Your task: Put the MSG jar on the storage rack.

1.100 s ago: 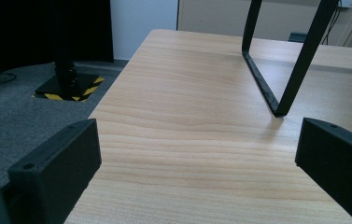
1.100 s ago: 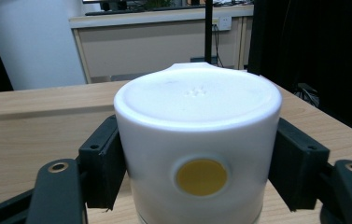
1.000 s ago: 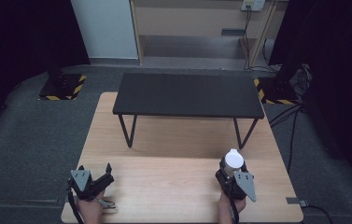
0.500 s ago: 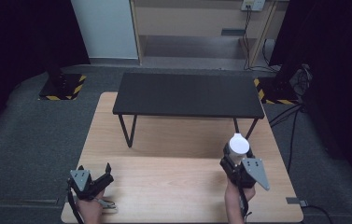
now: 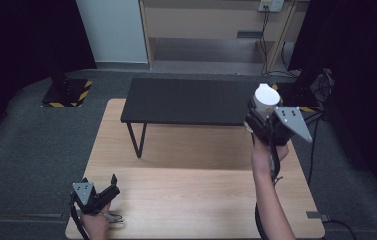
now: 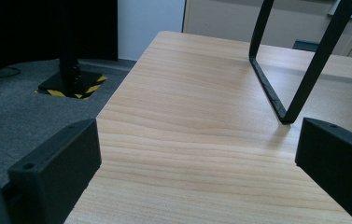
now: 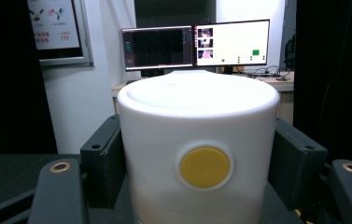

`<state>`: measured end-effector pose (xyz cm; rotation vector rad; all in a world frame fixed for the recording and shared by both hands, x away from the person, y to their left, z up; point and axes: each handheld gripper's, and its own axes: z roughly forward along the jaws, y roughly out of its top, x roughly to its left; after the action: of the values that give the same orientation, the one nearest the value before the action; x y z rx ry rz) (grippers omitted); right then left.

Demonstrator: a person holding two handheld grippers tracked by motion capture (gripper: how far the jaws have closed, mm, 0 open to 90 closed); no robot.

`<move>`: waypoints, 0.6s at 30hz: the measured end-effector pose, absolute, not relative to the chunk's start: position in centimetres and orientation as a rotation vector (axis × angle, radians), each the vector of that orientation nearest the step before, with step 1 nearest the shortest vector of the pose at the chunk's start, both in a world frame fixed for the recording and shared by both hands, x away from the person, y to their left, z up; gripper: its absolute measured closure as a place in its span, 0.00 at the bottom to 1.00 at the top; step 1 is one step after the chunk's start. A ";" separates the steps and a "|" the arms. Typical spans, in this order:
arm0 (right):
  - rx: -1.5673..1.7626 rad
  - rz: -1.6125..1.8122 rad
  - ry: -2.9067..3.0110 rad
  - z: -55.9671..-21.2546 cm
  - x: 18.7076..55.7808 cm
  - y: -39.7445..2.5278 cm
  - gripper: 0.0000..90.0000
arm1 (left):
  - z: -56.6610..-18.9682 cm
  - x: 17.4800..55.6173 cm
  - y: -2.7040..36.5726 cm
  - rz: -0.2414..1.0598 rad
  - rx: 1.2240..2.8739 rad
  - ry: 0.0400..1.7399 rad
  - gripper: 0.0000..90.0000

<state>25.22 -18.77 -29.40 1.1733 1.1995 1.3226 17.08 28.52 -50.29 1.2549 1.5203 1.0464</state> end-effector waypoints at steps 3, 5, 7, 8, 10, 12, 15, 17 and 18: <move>1.193 1.321 1.208 -28.9 27.3 -18.9 0.34 | -50.2 17.2 28.5 1.049 1.265 1.522 0.00; 1.205 1.314 1.216 -28.8 28.7 -18.9 0.34 | -50.2 17.2 28.4 1.054 1.277 1.514 0.00; 1.210 1.322 1.221 -28.8 29.8 -19.1 0.34 | -50.2 17.2 28.4 1.055 1.280 1.513 0.00; 1.210 1.322 1.221 -28.8 29.8 -19.1 0.34 | -50.2 17.2 28.4 1.056 1.280 1.514 0.00; 1.199 1.306 1.225 -29.0 31.5 -19.0 0.34 | -50.2 17.2 28.4 1.055 1.271 1.517 0.00; 1.184 1.286 1.230 -29.1 32.5 -18.8 0.34 | -50.3 17.1 28.5 1.054 1.268 1.517 0.00; 1.180 1.277 1.236 -29.1 33.7 -18.7 0.34 | -50.2 17.2 28.4 1.054 1.271 1.518 0.00; 1.175 1.269 1.234 -29.2 34.3 -18.5 0.34 | -50.2 17.2 28.4 1.057 1.276 1.516 0.00; 1.175 1.264 1.236 -29.3 34.6 -18.5 0.34 | -50.2 17.2 28.4 1.055 1.276 1.516 0.00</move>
<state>34.63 -18.46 -29.28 1.1754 1.2364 1.2639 17.21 28.42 -50.23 1.2757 1.5163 1.0555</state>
